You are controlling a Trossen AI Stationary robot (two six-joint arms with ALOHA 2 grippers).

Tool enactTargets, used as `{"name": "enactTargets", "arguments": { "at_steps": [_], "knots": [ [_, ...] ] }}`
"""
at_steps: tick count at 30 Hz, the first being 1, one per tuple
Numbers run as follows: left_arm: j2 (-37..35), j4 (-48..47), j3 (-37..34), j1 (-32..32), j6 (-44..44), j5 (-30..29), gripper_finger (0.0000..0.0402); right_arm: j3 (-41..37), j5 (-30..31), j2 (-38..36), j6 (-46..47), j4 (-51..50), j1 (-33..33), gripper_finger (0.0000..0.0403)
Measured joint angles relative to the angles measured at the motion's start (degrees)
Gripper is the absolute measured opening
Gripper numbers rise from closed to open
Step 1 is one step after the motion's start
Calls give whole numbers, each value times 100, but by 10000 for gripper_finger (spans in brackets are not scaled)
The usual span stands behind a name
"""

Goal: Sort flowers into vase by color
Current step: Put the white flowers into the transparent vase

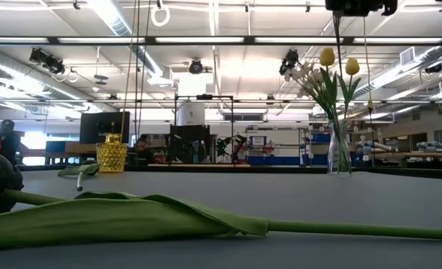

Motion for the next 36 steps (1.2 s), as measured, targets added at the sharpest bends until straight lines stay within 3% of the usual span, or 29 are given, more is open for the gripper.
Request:
{"name": "enactTargets", "arguments": {
  "at_steps": [19, 30, 36],
  "knots": [
    [0, -3, 0, 0, 1, 1, 284, -1751, 271, -604, 253, 1573, -53, 0],
    [0, -1, 0, 0, 1, 1, 284, -2356, -89, -487, 286, 1958, -129, 0],
    [0, -1, 0, 0, 1, 1, 284, -2476, -492, -294, 240, 2426, -572, 0]
  ]
}}
